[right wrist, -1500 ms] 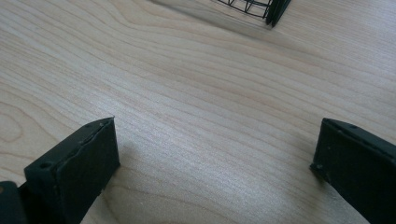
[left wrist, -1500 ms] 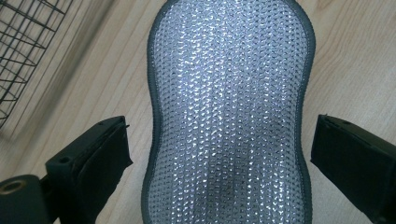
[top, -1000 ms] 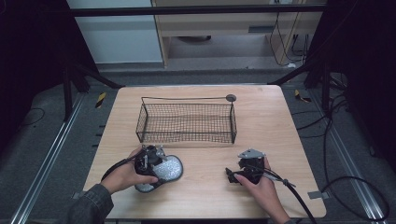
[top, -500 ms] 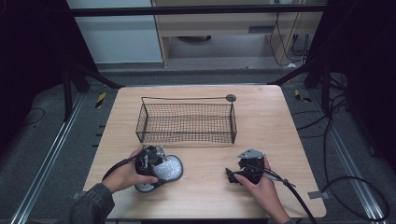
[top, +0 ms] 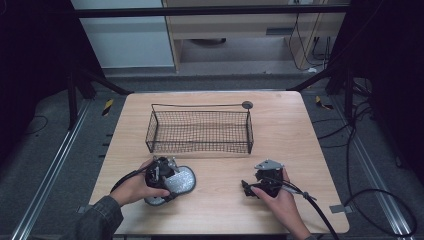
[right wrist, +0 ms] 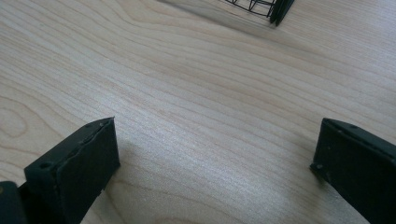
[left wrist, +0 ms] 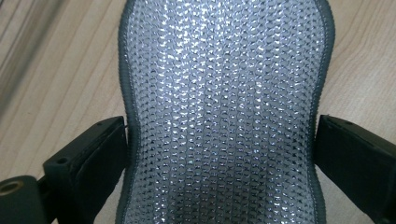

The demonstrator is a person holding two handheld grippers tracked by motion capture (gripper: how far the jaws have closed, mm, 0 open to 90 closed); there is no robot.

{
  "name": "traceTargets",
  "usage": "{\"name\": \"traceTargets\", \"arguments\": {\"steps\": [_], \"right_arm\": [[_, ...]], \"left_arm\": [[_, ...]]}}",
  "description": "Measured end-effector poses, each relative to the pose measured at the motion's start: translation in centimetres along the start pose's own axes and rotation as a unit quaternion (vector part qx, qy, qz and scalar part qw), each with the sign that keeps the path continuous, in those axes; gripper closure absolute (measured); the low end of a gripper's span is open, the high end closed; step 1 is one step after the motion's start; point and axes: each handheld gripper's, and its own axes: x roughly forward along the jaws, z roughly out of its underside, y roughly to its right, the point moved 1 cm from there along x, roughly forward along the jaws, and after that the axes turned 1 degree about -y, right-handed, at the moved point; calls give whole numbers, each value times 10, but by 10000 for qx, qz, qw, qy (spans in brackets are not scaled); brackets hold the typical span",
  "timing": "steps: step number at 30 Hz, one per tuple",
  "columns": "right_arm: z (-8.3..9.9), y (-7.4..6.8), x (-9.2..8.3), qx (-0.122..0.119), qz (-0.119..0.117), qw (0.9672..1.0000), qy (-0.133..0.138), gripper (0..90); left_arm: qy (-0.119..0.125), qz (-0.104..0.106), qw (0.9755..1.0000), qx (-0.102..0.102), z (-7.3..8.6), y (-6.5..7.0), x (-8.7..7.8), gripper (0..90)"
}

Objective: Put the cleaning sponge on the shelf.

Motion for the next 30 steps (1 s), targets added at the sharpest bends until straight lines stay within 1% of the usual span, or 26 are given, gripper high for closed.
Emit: {"name": "traceTargets", "arguments": {"steps": [5, 19, 24, 30], "right_arm": [[0, 0, 0, 1, -7, 10000, 0, 4], [0, 0, 0, -2, -16, 10000, -6, 4], [0, 0, 0, -5, -15, 10000, -5, 4], [0, 0, 0, -6, -17, 10000, -5, 4]], "left_arm": [[8, 13, 10000, -37, 0, -1, 3, 16], [44, 37, 10000, -20, 0, -3, 3, 35], [58, -17, 10000, -24, 2, -4, 0, 63], [108, -82, 9999, -65, 4, -6, -3, 69]]}}
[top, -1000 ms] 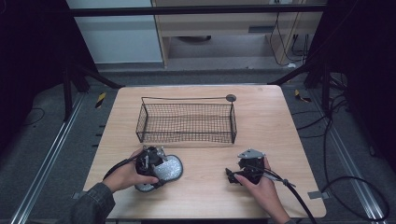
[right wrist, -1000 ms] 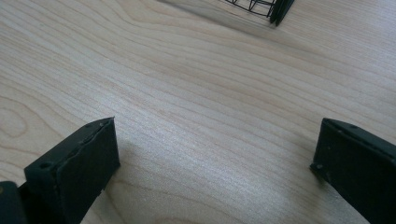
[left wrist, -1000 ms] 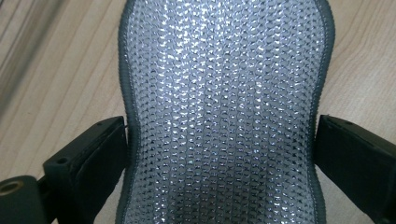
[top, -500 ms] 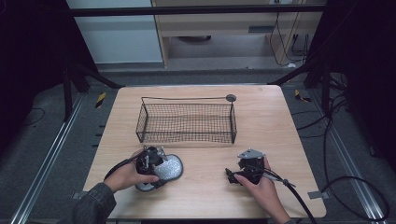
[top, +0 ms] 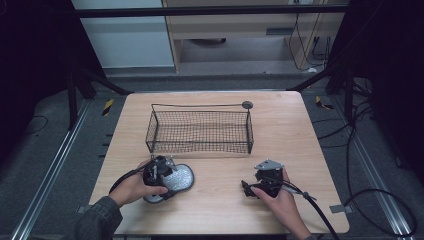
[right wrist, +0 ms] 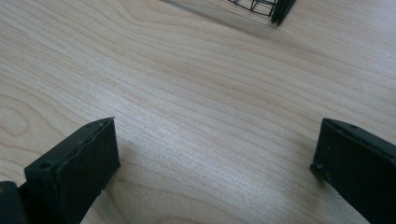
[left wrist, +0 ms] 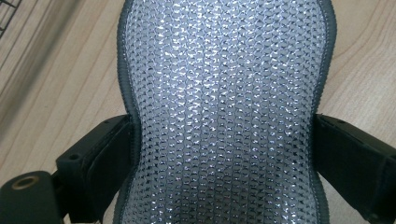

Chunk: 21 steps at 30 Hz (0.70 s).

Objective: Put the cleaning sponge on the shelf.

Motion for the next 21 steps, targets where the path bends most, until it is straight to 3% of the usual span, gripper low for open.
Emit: {"name": "traceTargets", "arguments": {"steps": [21], "right_arm": [[0, 0, 0, -3, -1, 10000, -1, 4]], "left_arm": [[405, -481, 9977, 244, -3, 7, -24, 72]]}}
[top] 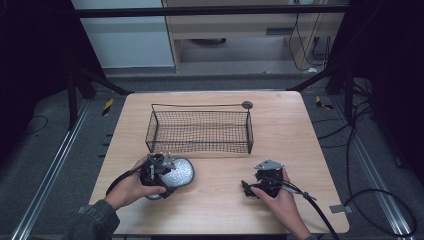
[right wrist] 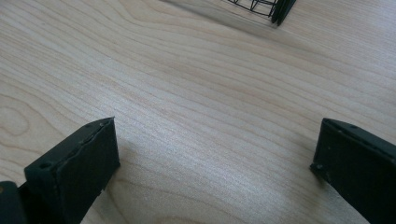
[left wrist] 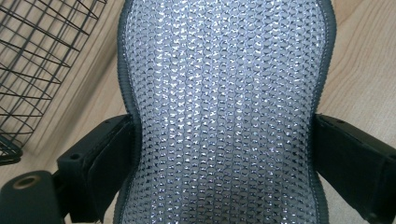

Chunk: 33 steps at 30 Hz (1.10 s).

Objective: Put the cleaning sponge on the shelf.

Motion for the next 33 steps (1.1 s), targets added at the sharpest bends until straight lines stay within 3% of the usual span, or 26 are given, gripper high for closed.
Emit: {"name": "traceTargets", "arguments": {"steps": [14, 26, 33], "right_arm": [[0, 0, 0, -1, -1, 10000, 0, 4], [0, 0, 0, -1, -2, 10000, 1, 4], [0, 0, 0, 0, -2, 10000, 2, 4]], "left_arm": [[106, -256, 9996, -5, -2, -5, -16, 74], [125, -654, 9975, 227, -9, -10, -38, 84], [62, -664, 9974, 287, -9, -10, -40, 93]]}}
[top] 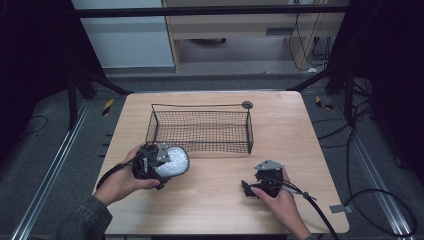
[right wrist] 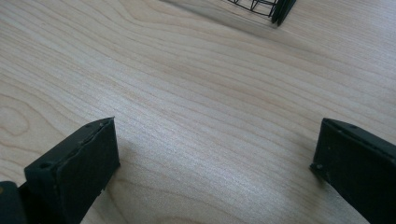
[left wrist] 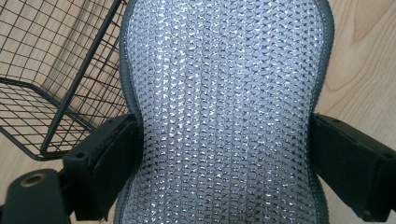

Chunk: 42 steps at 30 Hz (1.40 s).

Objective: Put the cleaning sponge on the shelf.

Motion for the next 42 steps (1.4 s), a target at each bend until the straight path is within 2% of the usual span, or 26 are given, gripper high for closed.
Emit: {"name": "traceTargets", "arguments": {"steps": [14, 26, 33, 37, 40, 42], "right_arm": [[0, 0, 0, -4, 3, 10000, 5, 4], [0, 0, 0, -4, 1, 10000, 7, 4], [0, 0, 0, -5, 4, 10000, 7, 4], [0, 0, 0, -2, 3, 10000, 8, 4], [0, 0, 0, -9, 8, 10000, 8, 4], [0, 0, 0, -6, 6, 10000, 10, 4]], "left_arm": [[22, -95, 9999, 35, -5, -6, -9, 95], [-15, -336, 9993, 150, -14, -19, -23, 95], [-85, -506, 9982, 300, -18, -26, -31, 95], [-94, -541, 9980, 314, -18, -28, -32, 95], [-154, -606, 9971, 438, -21, -31, -32, 95], [-173, -626, 9969, 451, -21, -32, -33, 95]]}}
